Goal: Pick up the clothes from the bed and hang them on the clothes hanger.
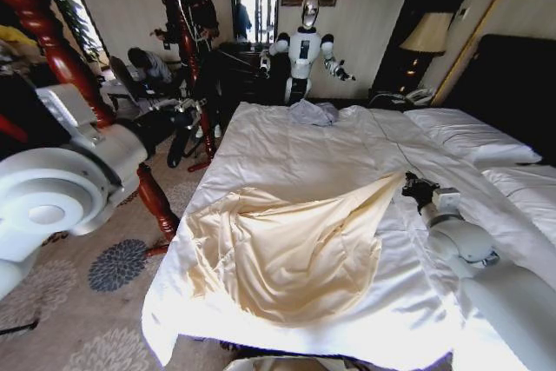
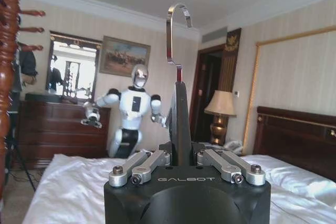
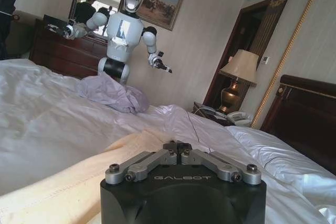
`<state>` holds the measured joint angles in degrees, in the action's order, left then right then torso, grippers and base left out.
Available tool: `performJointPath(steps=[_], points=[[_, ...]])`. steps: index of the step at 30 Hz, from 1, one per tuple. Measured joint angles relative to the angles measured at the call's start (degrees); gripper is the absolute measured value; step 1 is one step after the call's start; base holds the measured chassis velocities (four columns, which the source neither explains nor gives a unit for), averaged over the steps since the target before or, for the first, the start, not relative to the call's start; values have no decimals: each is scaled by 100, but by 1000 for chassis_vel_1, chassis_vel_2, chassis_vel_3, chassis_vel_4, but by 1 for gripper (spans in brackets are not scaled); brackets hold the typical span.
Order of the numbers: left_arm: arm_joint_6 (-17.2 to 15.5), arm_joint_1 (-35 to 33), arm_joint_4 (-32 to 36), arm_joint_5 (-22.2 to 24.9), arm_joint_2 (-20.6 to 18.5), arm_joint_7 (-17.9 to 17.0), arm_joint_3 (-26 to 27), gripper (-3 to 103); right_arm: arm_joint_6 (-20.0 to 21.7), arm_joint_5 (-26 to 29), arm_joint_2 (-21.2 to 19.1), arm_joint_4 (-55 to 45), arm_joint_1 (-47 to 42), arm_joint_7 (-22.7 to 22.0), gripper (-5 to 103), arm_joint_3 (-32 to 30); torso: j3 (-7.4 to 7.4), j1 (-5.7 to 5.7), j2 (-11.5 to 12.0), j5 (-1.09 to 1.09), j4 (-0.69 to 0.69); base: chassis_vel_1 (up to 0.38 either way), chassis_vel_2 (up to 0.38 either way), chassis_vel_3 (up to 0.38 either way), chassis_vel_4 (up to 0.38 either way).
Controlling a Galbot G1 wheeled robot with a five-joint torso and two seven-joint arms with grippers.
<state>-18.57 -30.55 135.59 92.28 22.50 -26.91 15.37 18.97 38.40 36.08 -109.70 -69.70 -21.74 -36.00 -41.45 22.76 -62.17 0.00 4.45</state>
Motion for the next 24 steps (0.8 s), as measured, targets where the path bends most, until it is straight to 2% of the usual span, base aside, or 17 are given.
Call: performJointPath(steps=[2, 5, 6, 9, 10, 11, 13, 15, 18, 24], points=[[8, -78, -8, -58, 15, 68, 0, 16, 0, 2, 0, 10, 21, -6, 0, 13, 0, 0, 0, 0, 0, 0, 0, 0, 0], [98, -643, -43, -687, 148, 484, -37, 16, 3, 27, 0, 36, 127, -41, 0, 118, 0, 0, 0, 1, 1, 0, 0, 0, 0], [98, -643, -43, -687, 148, 484, -37, 16, 3, 27, 0, 36, 127, -41, 0, 118, 0, 0, 0, 1, 1, 0, 0, 0, 0], [181, -1100, 22, -1442, 271, 878, -141, 16, 4, 50, 1, 35, 193, -63, 0, 197, 0, 0, 0, 0, 1, 0, 0, 0, 0], [181, -1100, 22, -1442, 271, 878, -141, 16, 4, 50, 1, 35, 193, -63, 0, 197, 0, 0, 0, 0, 1, 0, 0, 0, 0], [232, -1292, 34, -1810, 307, 1119, -221, 16, 4, 62, 7, 41, 232, -68, 0, 230, 0, 0, 0, -1, 1, 0, 0, 0, 0], [309, -1493, 37, -2212, 322, 1535, -355, 16, -4, 64, 17, 84, 286, -70, 0, 280, 0, 0, 0, 0, 1, 0, 0, 0, 0], [332, -1522, 34, -2292, 320, 1653, -405, 16, -10, 64, 20, 98, 298, -70, 0, 294, 0, 0, 0, 0, 1, 0, 0, 0, 0], [408, -1599, -46, -2645, 277, 2239, -702, 16, -55, 63, 72, 154, 358, -70, 0, 352, 0, 0, 0, 1, 2, 0, 0, 0, 0], [586, -1591, -266, -3221, 234, 2911, -1244, 16, -96, 24, 100, 151, 331, -70, 0, 367, 0, 0, 0, 0, 1, 0, 0, 0, 0]])
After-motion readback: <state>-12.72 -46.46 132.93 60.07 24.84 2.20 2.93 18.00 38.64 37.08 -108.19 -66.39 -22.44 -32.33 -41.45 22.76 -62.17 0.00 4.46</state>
